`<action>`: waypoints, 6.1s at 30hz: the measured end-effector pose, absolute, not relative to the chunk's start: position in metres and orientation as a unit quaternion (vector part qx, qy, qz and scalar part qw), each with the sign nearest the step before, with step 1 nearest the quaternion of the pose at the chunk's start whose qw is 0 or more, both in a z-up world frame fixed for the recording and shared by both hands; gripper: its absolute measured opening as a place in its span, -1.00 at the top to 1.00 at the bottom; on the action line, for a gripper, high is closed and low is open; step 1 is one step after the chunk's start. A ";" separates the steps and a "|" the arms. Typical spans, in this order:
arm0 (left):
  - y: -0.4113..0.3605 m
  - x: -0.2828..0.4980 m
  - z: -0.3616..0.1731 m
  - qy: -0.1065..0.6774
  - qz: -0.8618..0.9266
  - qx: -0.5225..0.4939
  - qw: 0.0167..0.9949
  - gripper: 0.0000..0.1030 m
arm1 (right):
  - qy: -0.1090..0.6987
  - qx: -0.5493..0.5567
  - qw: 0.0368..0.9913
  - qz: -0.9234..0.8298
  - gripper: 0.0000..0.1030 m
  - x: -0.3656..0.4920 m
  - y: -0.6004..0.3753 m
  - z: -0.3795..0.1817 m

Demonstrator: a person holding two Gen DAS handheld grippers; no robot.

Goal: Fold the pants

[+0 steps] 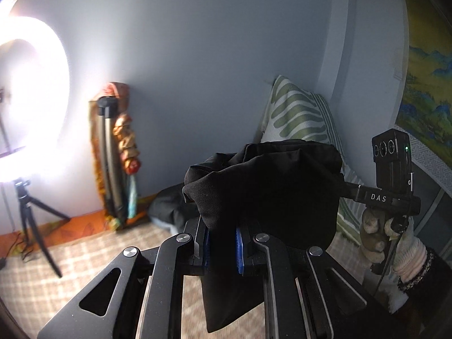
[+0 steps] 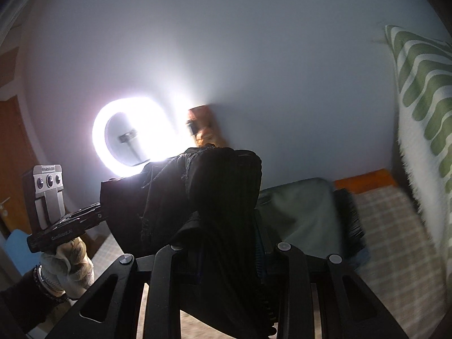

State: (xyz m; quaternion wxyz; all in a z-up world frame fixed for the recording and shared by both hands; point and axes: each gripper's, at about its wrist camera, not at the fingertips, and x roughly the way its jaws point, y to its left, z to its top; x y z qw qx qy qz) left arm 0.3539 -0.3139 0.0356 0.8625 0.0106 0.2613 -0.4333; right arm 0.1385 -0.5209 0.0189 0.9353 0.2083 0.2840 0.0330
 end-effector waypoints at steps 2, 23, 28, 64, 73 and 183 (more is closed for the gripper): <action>-0.328 0.364 0.031 0.265 -0.435 0.009 0.861 0.77 | 0.287 0.210 0.934 0.025 0.46 0.148 -0.538 0.014; -0.413 0.479 -0.048 0.318 -0.370 0.034 0.872 0.77 | 0.350 0.224 0.909 -0.013 0.46 0.264 -0.635 -0.081; -0.428 0.497 -0.066 0.341 -0.350 0.045 0.871 0.75 | 0.375 0.231 0.897 -0.038 0.42 0.283 -0.646 -0.107; -0.354 0.437 -0.018 0.336 -0.306 0.060 0.889 -0.53 | 0.372 0.179 0.901 -0.134 -0.60 0.213 -0.614 -0.032; -0.324 0.384 0.011 0.315 -0.309 0.061 0.895 -0.55 | 0.349 0.163 0.913 -0.130 -0.83 0.173 -0.561 0.010; -0.143 0.109 -0.020 0.311 -0.243 0.033 0.918 -0.96 | 0.344 0.141 0.922 -0.112 -1.00 -0.082 -0.319 0.016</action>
